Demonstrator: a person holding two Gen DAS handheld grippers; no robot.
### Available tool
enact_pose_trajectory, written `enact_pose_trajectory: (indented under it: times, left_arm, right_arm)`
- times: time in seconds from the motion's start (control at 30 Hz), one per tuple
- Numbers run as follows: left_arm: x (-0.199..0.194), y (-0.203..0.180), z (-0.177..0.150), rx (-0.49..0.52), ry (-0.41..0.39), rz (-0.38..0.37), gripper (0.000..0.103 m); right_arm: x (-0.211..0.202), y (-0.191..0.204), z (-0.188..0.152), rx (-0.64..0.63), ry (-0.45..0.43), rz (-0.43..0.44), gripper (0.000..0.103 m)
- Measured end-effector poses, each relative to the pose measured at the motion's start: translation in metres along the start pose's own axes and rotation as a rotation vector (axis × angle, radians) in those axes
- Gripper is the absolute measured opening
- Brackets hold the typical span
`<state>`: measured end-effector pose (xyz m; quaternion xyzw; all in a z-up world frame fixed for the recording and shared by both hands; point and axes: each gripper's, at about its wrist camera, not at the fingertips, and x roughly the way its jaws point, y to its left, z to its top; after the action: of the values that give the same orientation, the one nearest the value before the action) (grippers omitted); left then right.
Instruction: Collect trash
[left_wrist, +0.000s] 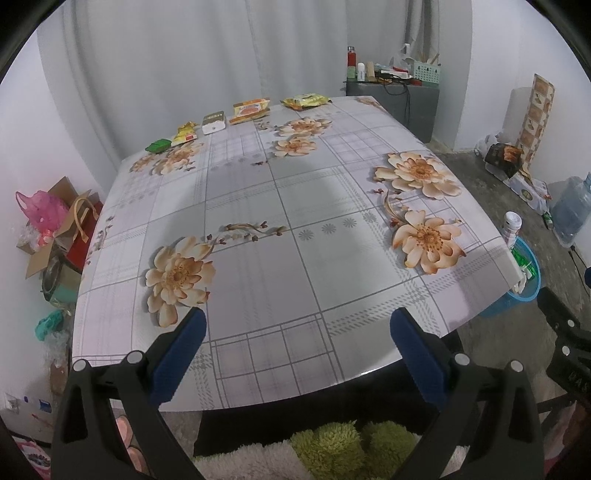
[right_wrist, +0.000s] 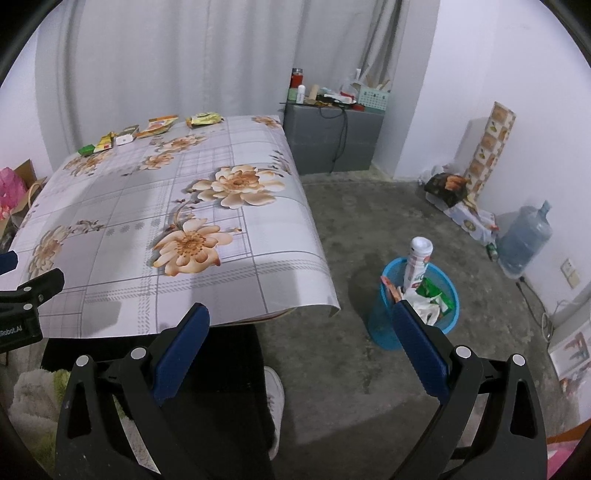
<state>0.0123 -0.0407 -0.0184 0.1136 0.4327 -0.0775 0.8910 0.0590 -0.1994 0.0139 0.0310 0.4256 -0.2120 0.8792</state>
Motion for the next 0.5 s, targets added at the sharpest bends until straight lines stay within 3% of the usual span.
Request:
enact_pose_trajectory:
  times: [0.5]
  left_arm:
    - [0.0006,-0.0007,0.0002,0.002,0.000,-0.001,0.098]
  right_arm:
    - [-0.0010,-0.0059,-0.0007,0.003,0.000,0.001,0.095]
